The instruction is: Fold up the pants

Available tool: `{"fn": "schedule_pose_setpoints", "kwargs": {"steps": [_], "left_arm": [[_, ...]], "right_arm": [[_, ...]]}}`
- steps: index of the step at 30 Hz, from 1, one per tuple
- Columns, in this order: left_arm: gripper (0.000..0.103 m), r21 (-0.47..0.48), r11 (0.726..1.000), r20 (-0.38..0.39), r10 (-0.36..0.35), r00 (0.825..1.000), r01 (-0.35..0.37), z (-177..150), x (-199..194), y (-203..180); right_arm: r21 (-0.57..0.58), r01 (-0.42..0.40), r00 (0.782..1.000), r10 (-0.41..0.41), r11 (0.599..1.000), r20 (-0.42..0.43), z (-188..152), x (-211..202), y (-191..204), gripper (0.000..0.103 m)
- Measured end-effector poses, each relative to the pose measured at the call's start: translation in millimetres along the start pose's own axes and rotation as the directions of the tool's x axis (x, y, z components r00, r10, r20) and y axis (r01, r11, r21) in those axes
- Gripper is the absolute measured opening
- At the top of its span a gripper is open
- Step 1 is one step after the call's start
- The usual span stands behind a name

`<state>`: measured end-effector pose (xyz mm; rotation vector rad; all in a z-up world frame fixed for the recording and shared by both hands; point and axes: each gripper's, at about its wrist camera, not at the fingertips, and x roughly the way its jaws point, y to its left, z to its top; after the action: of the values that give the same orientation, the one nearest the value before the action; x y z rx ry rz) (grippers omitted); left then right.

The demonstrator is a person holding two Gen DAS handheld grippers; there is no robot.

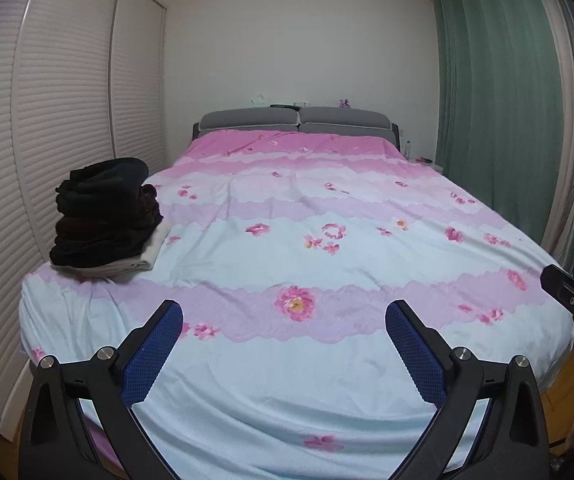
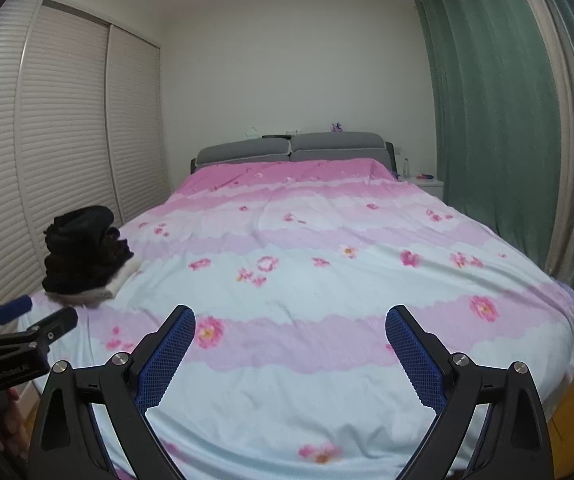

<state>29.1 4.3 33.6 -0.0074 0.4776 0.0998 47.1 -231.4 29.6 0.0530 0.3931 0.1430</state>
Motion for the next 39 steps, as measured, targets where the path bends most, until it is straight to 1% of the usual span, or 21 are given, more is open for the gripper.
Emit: {"fn": "schedule_pose_setpoints", "kwargs": {"steps": [3, 6, 11, 13, 16, 20, 23, 27, 33, 39], "left_arm": [[0.103, -0.004, 1.0, -0.012, 0.016, 1.0, -0.016, -8.8, 1.4, 1.2], [0.103, -0.024, 1.0, -0.033, 0.007, 0.999, -0.008, -13.2, 5.7, 5.3], [0.103, -0.027, 1.0, -0.033, 0.006, 0.999, -0.007, -20.3, 4.7, 6.0], [0.103, -0.027, 1.0, -0.033, 0.01, 0.999, -0.011, -23.2, 4.1, 6.3], [0.103, -0.032, 0.999, -0.042, -0.003, 0.999, 0.002, -24.4, 3.8, 5.4], [0.103, -0.01, 1.0, -0.021, -0.004, 1.0, 0.004, -26.9, -2.1, 0.0], [0.103, -0.021, 1.0, -0.039, -0.018, 0.999, 0.017, -26.5, -0.5, 0.8], [0.103, -0.024, 1.0, -0.034, -0.013, 0.999, 0.012, -27.0, -1.6, 3.4], [0.103, -0.019, 1.0, -0.039, -0.008, 0.999, 0.008, -30.8, -0.4, 3.5], [0.103, -0.009, 1.0, -0.058, -0.013, 0.998, 0.012, -35.8, 3.6, 3.4]], "right_arm": [[0.015, 0.003, 1.0, -0.003, 1.0, -0.011, -10.7, -0.2, -4.6, 0.097], [0.009, 0.023, 0.999, -0.022, 1.0, -0.029, -19.9, -0.6, -8.9, 0.097], [0.02, 0.043, 0.999, -0.042, 0.999, -0.027, -27.3, -3.5, -14.0, 0.097], [0.025, 0.048, 0.999, -0.048, 0.999, -0.012, -28.3, -7.3, -14.6, 0.097], [0.018, 0.048, 0.999, -0.048, 0.999, 0.006, -29.1, -10.8, -13.4, 0.097], [-0.008, 0.046, 0.999, -0.045, 0.999, 0.023, -29.5, -14.7, -9.0, 0.097], [-0.03, 0.045, 0.998, -0.043, 0.999, 0.043, -28.5, -18.9, -4.9, 0.097], [-0.056, 0.049, 0.997, -0.045, 0.997, 0.064, -27.9, -24.4, -0.9, 0.097], [-0.049, 0.021, 0.999, -0.019, 0.999, 0.044, -27.5, -22.8, -1.0, 0.097], [-0.039, 0.01, 1.0, -0.009, 0.999, 0.024, -27.6, -19.2, -3.8, 0.097]]}}
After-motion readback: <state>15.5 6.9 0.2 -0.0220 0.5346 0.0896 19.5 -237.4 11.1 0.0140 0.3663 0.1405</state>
